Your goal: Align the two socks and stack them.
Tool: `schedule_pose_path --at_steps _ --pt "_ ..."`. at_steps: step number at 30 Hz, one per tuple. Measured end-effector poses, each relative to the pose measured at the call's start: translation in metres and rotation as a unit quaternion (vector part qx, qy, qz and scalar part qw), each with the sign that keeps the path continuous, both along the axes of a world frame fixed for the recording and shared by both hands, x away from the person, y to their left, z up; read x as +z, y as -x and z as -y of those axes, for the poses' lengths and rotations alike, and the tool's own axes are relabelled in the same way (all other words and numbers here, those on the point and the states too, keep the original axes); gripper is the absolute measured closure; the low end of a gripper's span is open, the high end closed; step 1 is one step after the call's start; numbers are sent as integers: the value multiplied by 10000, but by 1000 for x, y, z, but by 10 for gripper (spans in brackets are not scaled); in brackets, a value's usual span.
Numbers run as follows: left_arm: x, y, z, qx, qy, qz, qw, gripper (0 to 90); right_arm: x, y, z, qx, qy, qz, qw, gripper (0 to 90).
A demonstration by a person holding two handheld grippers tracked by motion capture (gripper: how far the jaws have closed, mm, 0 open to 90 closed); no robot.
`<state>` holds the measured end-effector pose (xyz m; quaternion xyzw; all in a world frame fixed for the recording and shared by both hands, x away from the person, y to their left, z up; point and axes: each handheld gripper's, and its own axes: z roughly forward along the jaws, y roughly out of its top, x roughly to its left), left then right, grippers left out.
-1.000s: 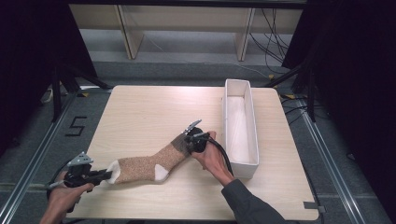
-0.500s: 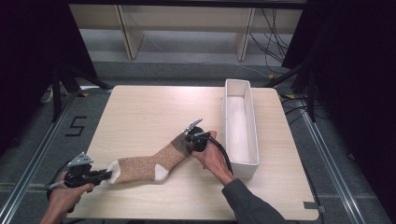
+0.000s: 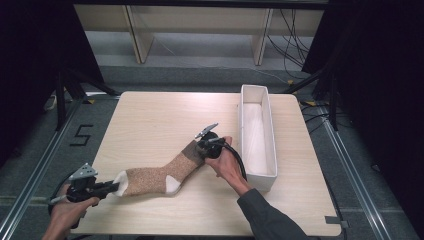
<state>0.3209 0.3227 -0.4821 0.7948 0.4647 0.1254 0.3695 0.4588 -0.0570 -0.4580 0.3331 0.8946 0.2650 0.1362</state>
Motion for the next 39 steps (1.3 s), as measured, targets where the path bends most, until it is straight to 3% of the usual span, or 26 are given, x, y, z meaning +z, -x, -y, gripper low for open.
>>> schedule_pose_path --at_steps 7,11,13,14,15,16,17,19,21,22,24,30,31,32,35,39 --pt "-5 -1 -2 -82 33 -118 9999 794 -7 0 -3 -37 272 -123 9995 706" --pt "-6 -2 -3 9 150 -122 9998 710 -6 0 -2 -93 269 -84 9996 645" --pt "1 0 -6 126 235 -12 9996 685 -3 2 -1 -168 206 -52 9996 586" --pt "3 0 -5 222 328 73 9992 655 2 3 1 -265 108 94 9995 568" --pt "12 3 -8 249 325 237 9989 662 5 3 3 -248 64 172 9995 569" --pt "12 3 -8 249 325 237 9989 673 5 3 3 -248 64 172 9995 569" --pt "14 4 -5 386 481 397 9973 673 8 3 5 -248 16 239 9994 574" --pt "20 4 0 295 468 523 9971 718 13 5 6 -242 -130 264 9993 626" --pt "22 3 8 33 234 471 9986 775 15 6 4 -145 -183 263 9994 680" --pt "20 2 15 6 285 452 9986 805 16 6 3 -52 -196 272 9994 712" --pt "12 -4 24 -272 95 347 9990 861 14 8 -6 169 -234 159 9995 779" --pt "-5 -11 27 -222 -47 115 9997 880 0 2 -19 312 -50 -39 9995 814" --pt "-9 -12 25 -257 -272 37 9993 880 -5 1 -21 286 34 -122 9995 816" --pt "-11 -13 25 -229 -324 -17 9992 880 -10 -1 -20 319 127 -155 9993 820" --pt "-18 -16 20 -77 -97 -51 9999 889 -15 0 -18 335 105 -229 9991 827" --pt "-17 -16 20 -107 -201 -61 9997 890 -15 10 -15 484 313 -210 9981 827"
